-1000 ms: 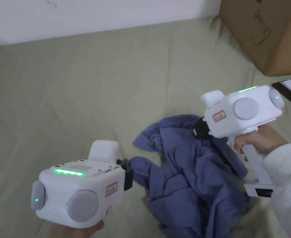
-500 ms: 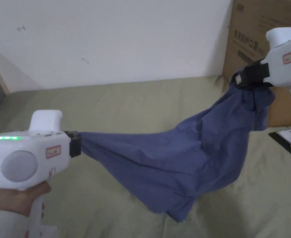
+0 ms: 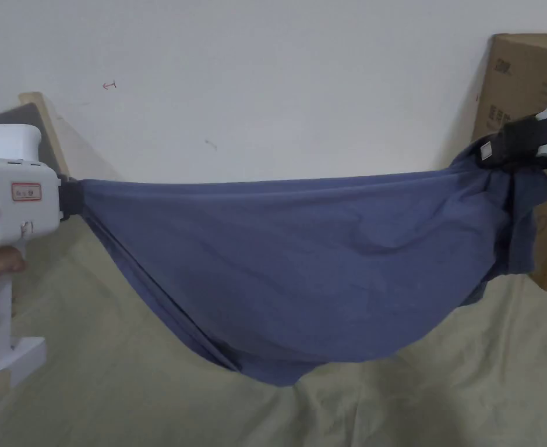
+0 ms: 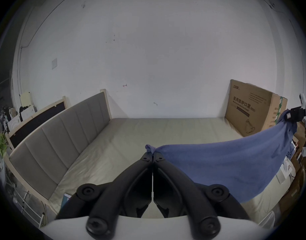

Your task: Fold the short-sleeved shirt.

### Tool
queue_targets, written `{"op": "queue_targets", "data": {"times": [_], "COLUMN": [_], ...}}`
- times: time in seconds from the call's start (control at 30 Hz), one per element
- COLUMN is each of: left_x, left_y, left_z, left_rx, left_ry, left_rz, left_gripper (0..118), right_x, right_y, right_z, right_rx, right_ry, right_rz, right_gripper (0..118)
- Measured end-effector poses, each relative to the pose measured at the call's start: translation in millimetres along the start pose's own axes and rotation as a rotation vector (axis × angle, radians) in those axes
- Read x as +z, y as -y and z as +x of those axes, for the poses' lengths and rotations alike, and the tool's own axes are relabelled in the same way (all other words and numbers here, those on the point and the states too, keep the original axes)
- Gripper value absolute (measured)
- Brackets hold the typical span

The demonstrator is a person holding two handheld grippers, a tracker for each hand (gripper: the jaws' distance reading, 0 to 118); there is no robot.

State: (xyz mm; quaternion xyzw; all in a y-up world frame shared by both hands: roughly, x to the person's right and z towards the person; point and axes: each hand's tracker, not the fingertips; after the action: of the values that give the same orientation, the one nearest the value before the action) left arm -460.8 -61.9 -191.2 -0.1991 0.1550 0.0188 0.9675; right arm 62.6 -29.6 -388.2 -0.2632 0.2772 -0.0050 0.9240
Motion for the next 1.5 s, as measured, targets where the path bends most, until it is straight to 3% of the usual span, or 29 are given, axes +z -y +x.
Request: {"op": "queue_targets", "data": {"times": [0.33, 0.47, 0.7, 0.9, 1.1, 1.2, 1.33, 1.5], "left_x": [-75.3, -99.8, -108.6, -102.4, -60.2, -26.0, 21.0, 56.1], "left_y": [-35.1, -54.1, -46.8, 25.9, 142.9, 206.8, 271.3, 317.1], "left_z": [-32.9, -38.6, -38.4, -30.0, -12.6, -5.1, -17.3, -23.9], "left_rx": [0.034, 0.042, 0.038, 0.046, 0.085, 0.028, 0.180, 0.141], "left_ry": [-0.051, -0.058, -0.052, -0.041, 0.009, 0.007, -0.009, -0.034], "left_rz": [-0.002, 0.008, 0.032, -0.070, -0.270, -0.396, -0.428, -0.534], "left_gripper": [0, 0, 0, 0, 0, 0, 0, 0], "right_x": [-77.1, -98.5, -124.1, -149.0, -156.8, -141.3, -104.7, -52.9], "right_y": [-42.3, -58.2, -37.9, 33.8, 153.6, 215.9, 281.8, 330.7], "right_z": [-13.9, -5.9, 4.2, 10.3, 2.4, -4.6, -10.9, -5.9], "right_rx": [0.007, -0.042, -0.062, -0.086, -0.096, -0.092, -0.105, -0.082], "right_ry": [-0.028, -0.043, -0.051, -0.055, -0.072, -0.091, -0.080, -0.046], "right_rz": [0.011, 0.057, 0.040, -0.076, -0.280, -0.357, -0.445, -0.483], "right_gripper": [11, 11, 11, 11, 11, 11, 11, 11]}}
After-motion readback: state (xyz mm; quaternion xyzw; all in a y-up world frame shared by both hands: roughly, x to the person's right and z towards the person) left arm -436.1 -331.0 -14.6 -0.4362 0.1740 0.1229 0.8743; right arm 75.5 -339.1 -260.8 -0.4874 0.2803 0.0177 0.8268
